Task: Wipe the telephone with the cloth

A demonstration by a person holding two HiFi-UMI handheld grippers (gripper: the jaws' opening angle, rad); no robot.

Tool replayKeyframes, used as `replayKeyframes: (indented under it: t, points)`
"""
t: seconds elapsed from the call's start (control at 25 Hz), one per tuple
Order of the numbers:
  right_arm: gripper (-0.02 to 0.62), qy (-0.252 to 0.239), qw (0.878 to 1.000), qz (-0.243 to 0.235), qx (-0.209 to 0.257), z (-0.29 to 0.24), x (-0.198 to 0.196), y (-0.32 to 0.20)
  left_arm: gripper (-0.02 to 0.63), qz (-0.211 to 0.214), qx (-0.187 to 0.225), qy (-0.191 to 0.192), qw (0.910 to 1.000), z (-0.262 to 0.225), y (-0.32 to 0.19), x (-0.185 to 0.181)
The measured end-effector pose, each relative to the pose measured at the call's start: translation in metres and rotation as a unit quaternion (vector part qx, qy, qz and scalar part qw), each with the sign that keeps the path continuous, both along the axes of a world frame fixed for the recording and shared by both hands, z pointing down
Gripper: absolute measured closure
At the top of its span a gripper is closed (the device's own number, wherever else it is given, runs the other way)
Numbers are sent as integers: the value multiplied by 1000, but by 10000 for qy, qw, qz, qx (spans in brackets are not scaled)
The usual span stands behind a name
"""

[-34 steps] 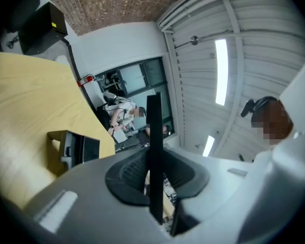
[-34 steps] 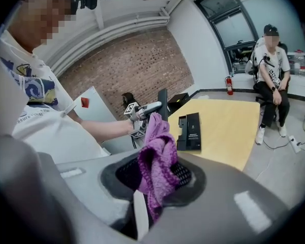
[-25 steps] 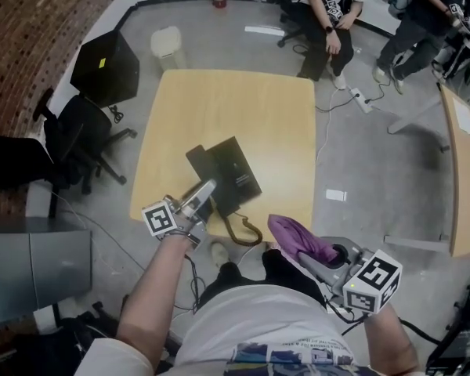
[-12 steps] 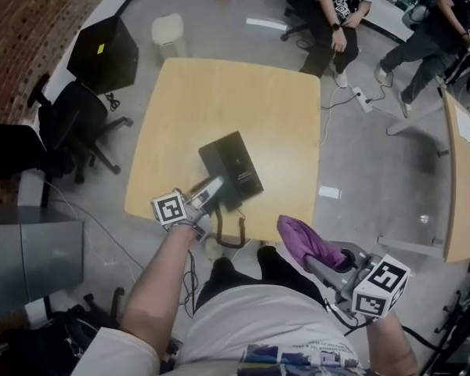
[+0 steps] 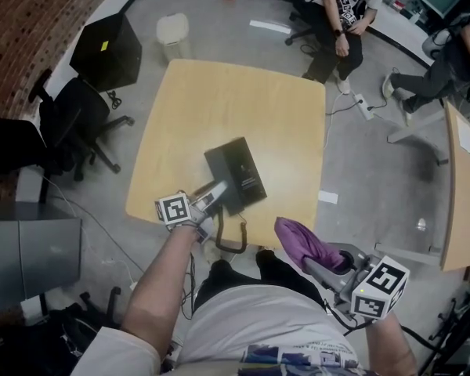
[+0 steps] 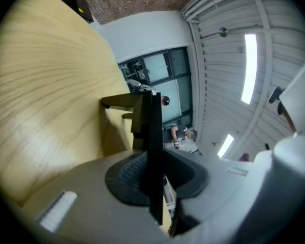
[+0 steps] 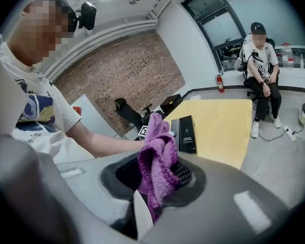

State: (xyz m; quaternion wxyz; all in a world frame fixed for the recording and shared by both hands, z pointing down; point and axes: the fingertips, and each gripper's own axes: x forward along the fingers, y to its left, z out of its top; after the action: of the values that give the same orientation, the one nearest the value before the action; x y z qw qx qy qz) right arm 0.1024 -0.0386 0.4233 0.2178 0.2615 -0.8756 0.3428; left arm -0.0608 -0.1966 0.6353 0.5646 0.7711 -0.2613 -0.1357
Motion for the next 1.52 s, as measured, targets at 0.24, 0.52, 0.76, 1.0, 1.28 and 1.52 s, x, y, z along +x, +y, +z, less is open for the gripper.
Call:
replayKeyframes:
  t: [0.24, 0.52, 0.76, 1.0, 1.28, 1.52]
  points:
    - [511, -18, 10000, -17, -47, 2, -5, 0, 518, -88, -184, 242, 9995, -1, 3, -1]
    - [511, -123, 9999, -85, -81, 3, -6, -4, 515, -108, 104, -266, 9995, -4, 1, 4]
    - [511, -191, 9996, -186, -89, 6, -10, -6, 509, -155, 70, -890, 9959, -2, 1, 3]
    - [510, -268, 9991, -316, -98, 5, -12, -11, 477, -216, -28, -1740, 9845, -4, 0, 6]
    - [511, -436, 9980, -460, -70, 8, -11, -16, 380, -287, -192, -2761, 9605, 0, 4, 7]
    - [510, -566, 9968, -561, -64, 11, -11, -23, 342, -323, -333, -3043, 9514, 2, 5, -5]
